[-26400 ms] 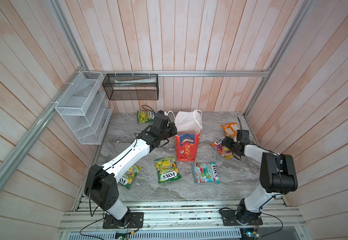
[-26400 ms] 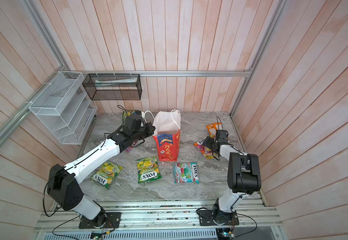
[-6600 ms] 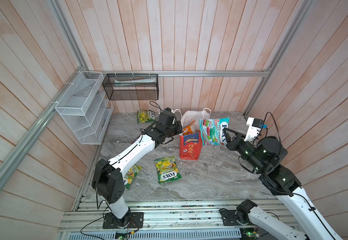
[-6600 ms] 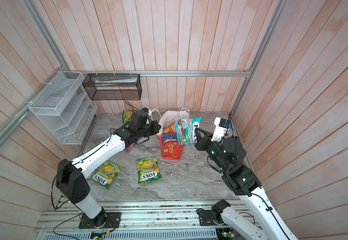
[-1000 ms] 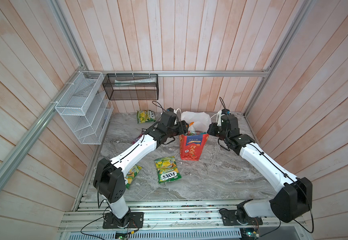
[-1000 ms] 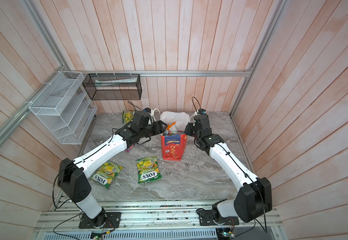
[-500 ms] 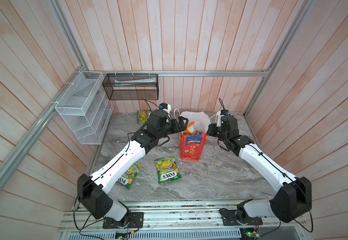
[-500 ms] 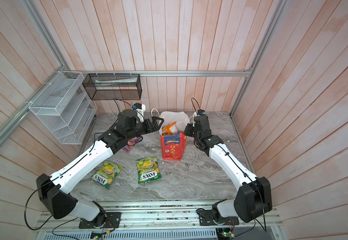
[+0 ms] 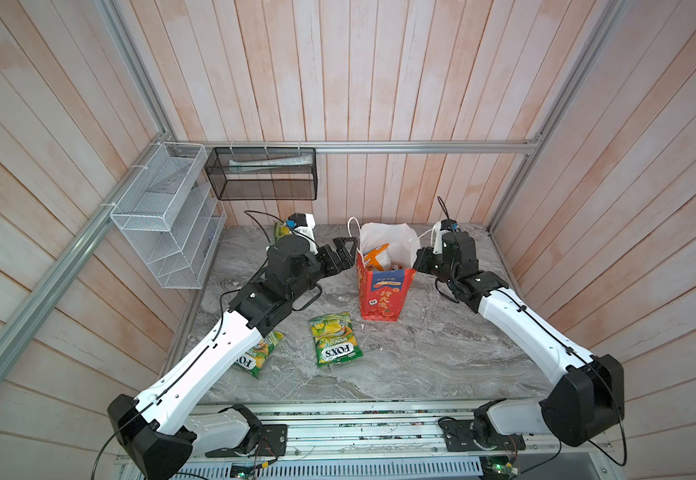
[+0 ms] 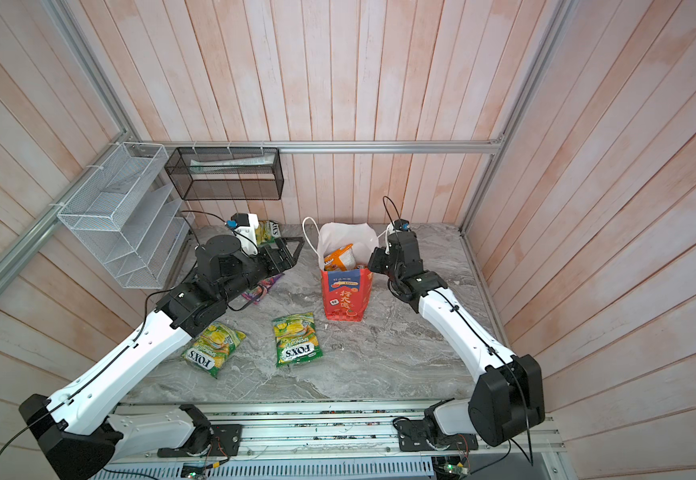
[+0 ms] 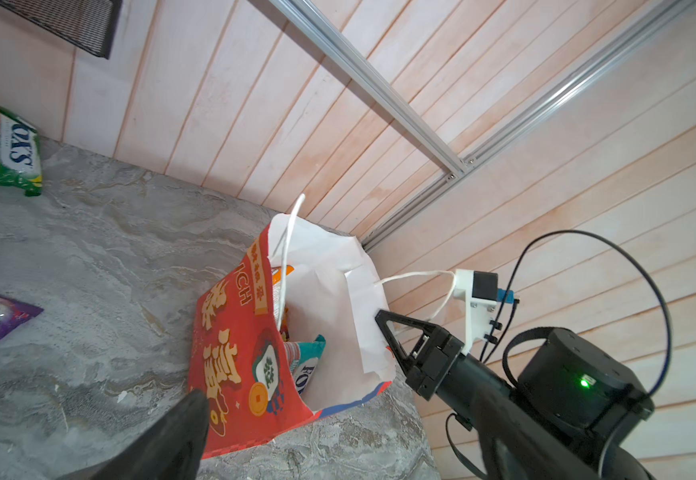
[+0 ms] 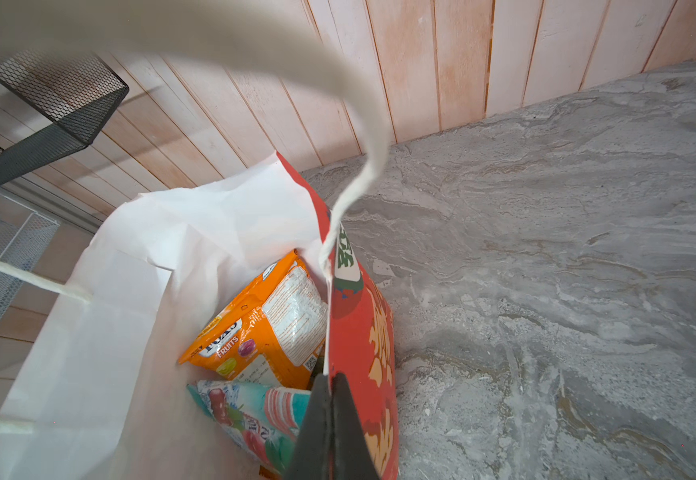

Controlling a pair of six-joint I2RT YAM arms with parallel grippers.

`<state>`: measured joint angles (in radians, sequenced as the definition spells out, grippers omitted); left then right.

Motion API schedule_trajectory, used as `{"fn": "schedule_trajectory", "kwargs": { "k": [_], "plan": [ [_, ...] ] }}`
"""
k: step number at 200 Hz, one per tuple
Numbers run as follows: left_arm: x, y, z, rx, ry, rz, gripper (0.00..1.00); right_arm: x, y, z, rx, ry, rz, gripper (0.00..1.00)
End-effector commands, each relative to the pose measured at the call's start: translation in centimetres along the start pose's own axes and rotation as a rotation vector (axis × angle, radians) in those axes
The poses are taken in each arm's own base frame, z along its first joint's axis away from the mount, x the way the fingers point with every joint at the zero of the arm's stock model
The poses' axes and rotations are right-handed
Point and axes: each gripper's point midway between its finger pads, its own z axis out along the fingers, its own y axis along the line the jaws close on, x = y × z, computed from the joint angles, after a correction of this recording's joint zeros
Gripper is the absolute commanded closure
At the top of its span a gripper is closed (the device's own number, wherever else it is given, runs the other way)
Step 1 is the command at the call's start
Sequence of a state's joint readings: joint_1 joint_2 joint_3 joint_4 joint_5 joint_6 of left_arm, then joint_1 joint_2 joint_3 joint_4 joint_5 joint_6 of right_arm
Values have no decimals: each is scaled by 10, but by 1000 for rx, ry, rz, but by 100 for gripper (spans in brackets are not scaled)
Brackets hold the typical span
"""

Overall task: Place the snacks into the paper bag
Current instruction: 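Grip bag rim with right gripper while left gripper reaches purple Berries packet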

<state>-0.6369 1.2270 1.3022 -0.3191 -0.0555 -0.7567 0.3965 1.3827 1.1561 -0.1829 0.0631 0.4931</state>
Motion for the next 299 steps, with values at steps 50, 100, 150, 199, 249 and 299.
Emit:
{"fn": "schedule_trajectory", "kwargs": {
  "k": [50,100,150,199,249,299],
  "plan": [
    [32,143,-37,-449,-63,-122,0,11,-7,-2,12,35,-24,100],
    [68,252,-48,-715,-37,-210,0,14,-9,2,21,42,-33,100],
    [82,316,-5,-755,46,-301,0,16,-9,6,21,53,-42,100],
    [80,343,30,-731,65,-363,1,16,-9,6,22,50,-45,100],
    [84,365,43,-664,63,-449,12,15,-8,4,13,47,-48,100],
    [92,390,54,-605,111,-485,18,16,-7,5,11,49,-52,100]
  ]
}}
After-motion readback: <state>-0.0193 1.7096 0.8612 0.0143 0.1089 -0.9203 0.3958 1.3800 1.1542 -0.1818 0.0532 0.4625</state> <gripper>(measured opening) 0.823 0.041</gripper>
